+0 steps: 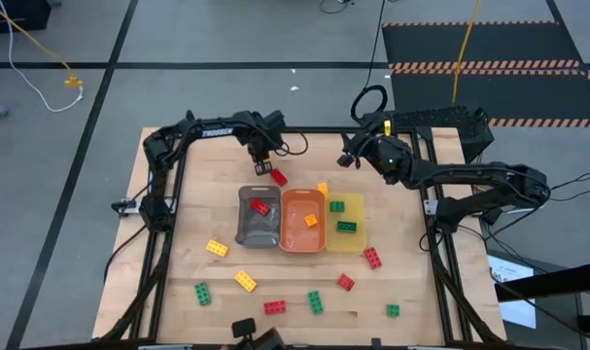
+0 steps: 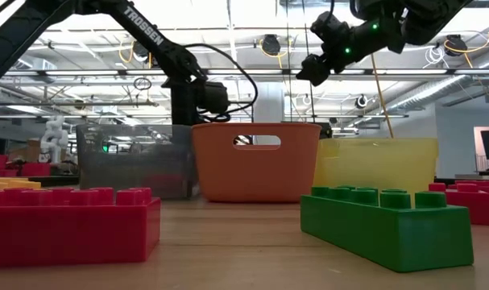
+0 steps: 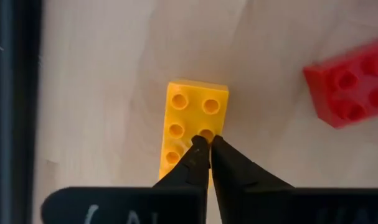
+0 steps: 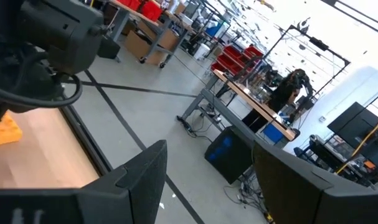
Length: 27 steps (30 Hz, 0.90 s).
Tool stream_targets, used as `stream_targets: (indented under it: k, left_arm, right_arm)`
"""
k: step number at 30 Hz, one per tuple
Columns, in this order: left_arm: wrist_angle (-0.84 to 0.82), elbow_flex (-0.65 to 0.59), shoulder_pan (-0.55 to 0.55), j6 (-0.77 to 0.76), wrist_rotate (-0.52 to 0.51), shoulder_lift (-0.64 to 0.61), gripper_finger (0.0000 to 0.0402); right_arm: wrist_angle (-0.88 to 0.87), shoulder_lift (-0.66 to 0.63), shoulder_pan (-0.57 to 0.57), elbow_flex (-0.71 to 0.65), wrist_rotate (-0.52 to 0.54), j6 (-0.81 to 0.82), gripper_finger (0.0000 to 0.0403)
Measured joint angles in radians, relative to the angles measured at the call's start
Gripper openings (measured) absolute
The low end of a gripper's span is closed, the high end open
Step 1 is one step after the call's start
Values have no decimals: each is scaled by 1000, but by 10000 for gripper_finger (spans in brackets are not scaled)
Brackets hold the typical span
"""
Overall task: Sort & place blocks by color
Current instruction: Put the yellow game piece into the orange bin
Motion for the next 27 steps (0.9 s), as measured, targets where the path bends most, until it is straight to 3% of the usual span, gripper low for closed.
stream_targets:
  k: [10,19,22,27]
  left_arm:
    - [-229,-1,-24,-52,56,-2,15]
    - [-257,10,-17,-59,-49,1,21]
    - [-280,40,-16,-57,-58,2,48]
    - [-281,88,-19,-56,-56,2,142]
  right_arm:
    - [-46,-17,0,0,2,1,226]
    - [-44,-17,0,0,0,17,226]
    - [-44,-17,0,0,0,19,226]
    - [-44,-17,0,0,-1,19,226]
